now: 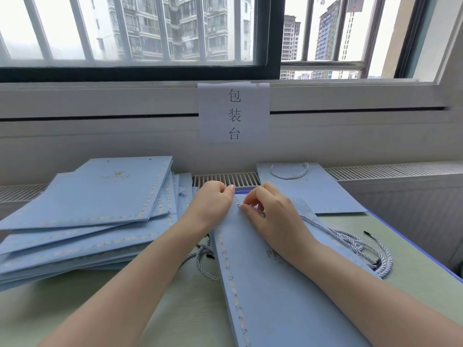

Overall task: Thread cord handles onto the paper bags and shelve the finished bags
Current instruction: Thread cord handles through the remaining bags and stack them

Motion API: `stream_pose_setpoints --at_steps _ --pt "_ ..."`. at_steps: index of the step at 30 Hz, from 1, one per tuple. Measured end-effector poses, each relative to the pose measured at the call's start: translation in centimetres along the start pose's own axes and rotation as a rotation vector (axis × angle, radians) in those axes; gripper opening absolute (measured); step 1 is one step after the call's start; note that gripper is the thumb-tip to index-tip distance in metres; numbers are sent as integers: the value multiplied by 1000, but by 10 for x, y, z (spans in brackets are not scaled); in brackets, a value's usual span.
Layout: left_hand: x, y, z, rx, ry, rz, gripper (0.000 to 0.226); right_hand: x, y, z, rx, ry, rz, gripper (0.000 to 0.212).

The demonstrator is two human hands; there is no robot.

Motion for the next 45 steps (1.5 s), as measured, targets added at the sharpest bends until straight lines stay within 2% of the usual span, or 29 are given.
stream_pose_setpoints --at_steps 5,8,11,13,15,19,21,25,28,30,33,36,38,42,45 --pt "4 0 -4 12 45 28 35 1 2 -6 -13 38 17 7" --pt "5 1 -7 58 58 32 34 1 1 -6 -126 3 -55 12" --pt "6 -2 -13 249 91 7 38 2 0 -2 -319 -41 -212 19" --pt "7 -3 -15 390 107 -17 42 2 6 8 -359 -93 -264 17" --pt "6 -5 -14 522 94 -42 39 5 21 19 -299 -161 -223 13" --pt "6 -12 -15 730 36 -66 29 17 59 36 -25 -267 -11 9" --pt "8 -12 -25 741 66 -68 28 23 74 41 40 -288 35 9" --pt "3 -15 -26 683 38 -40 27 17 77 48 86 -321 26 16" --pt "-14 -16 4 461 -157 93 32 5 75 43 191 -311 128 17" --pt "-29 -24 26 289 -300 84 34 2 76 36 264 -282 182 15" --pt "-44 -38 40 253 -397 82 25 1 74 30 289 -236 173 13" --pt "-47 -39 40 220 -450 135 14 -2 76 36 198 -236 152 13" --pt "-44 -33 35 130 -425 160 12 -6 80 44 35 -214 135 13" --pt "-31 -13 14 -148 -277 248 19 -13 81 59 -247 -188 56 16" --pt "-26 -5 9 -241 -241 270 26 -18 75 63 -388 -201 -78 24"
Point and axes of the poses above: each hand's wrist, its own x-axis towards the middle knuckle, its own y-axis out of the back of the hand, z = x × y, the point moved 8 cm from there along x, towards the middle knuckle, and after that the axes turned 9 degrees about y, right-handed, at the moved point
